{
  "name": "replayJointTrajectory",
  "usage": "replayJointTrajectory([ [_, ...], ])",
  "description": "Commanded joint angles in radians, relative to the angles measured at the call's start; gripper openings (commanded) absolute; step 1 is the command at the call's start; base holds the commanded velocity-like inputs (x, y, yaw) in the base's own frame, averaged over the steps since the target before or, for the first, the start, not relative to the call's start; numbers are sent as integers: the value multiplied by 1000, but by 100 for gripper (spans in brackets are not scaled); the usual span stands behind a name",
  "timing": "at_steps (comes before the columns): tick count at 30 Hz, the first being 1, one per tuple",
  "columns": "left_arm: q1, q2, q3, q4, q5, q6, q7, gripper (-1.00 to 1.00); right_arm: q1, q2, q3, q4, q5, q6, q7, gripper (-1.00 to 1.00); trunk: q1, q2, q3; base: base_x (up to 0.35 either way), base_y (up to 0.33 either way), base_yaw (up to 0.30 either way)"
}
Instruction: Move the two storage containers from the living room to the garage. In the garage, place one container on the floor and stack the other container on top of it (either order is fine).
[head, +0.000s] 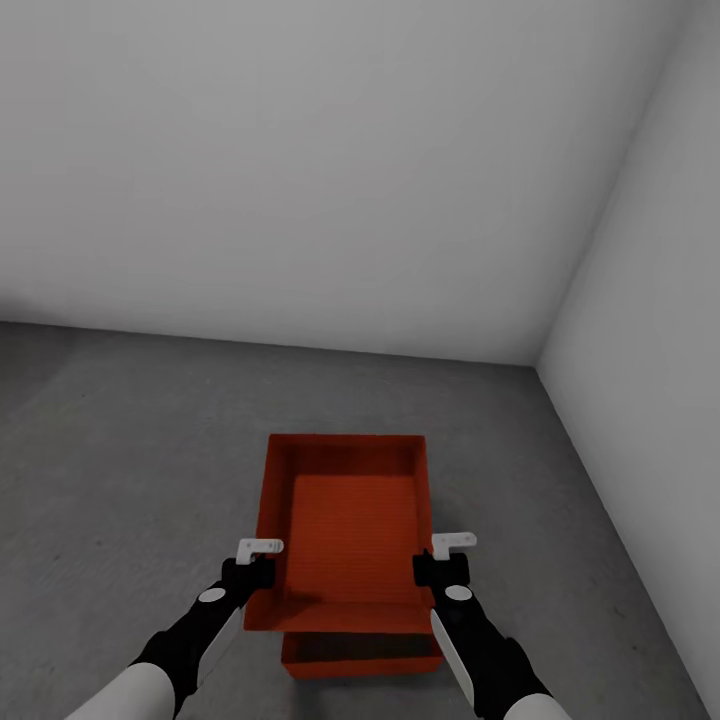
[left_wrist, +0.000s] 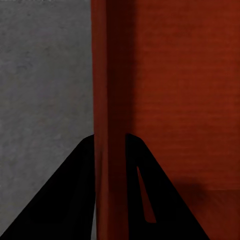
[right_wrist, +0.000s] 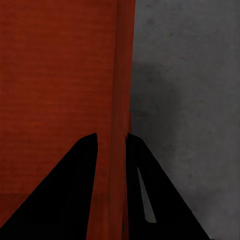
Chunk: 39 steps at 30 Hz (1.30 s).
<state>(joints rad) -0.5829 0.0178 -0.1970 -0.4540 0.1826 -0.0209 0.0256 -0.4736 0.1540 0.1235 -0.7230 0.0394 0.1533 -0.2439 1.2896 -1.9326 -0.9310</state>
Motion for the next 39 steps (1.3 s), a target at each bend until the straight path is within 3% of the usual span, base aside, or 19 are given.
replayJointTrajectory([
  [1,0,-30,-32,5,15,3,-7,-100,0,1,51,-4,13,-4,2,-100,0,0,-1,0,0,0],
  [33,0,-29,-32,5,15,3,-7,-100,0,1,50,-4,11,-3,2,-100,0,0,-1,0,0,0],
  [34,0,-29,-32,5,15,3,-7,-100,0,1,50,-4,11,-3,2,100,0,0,-1,0,0,0],
  [39,0,-29,-32,5,15,3,-7,-100,0,1,50,-4,11,-3,1,100,0,0,-1,0,0,0],
])
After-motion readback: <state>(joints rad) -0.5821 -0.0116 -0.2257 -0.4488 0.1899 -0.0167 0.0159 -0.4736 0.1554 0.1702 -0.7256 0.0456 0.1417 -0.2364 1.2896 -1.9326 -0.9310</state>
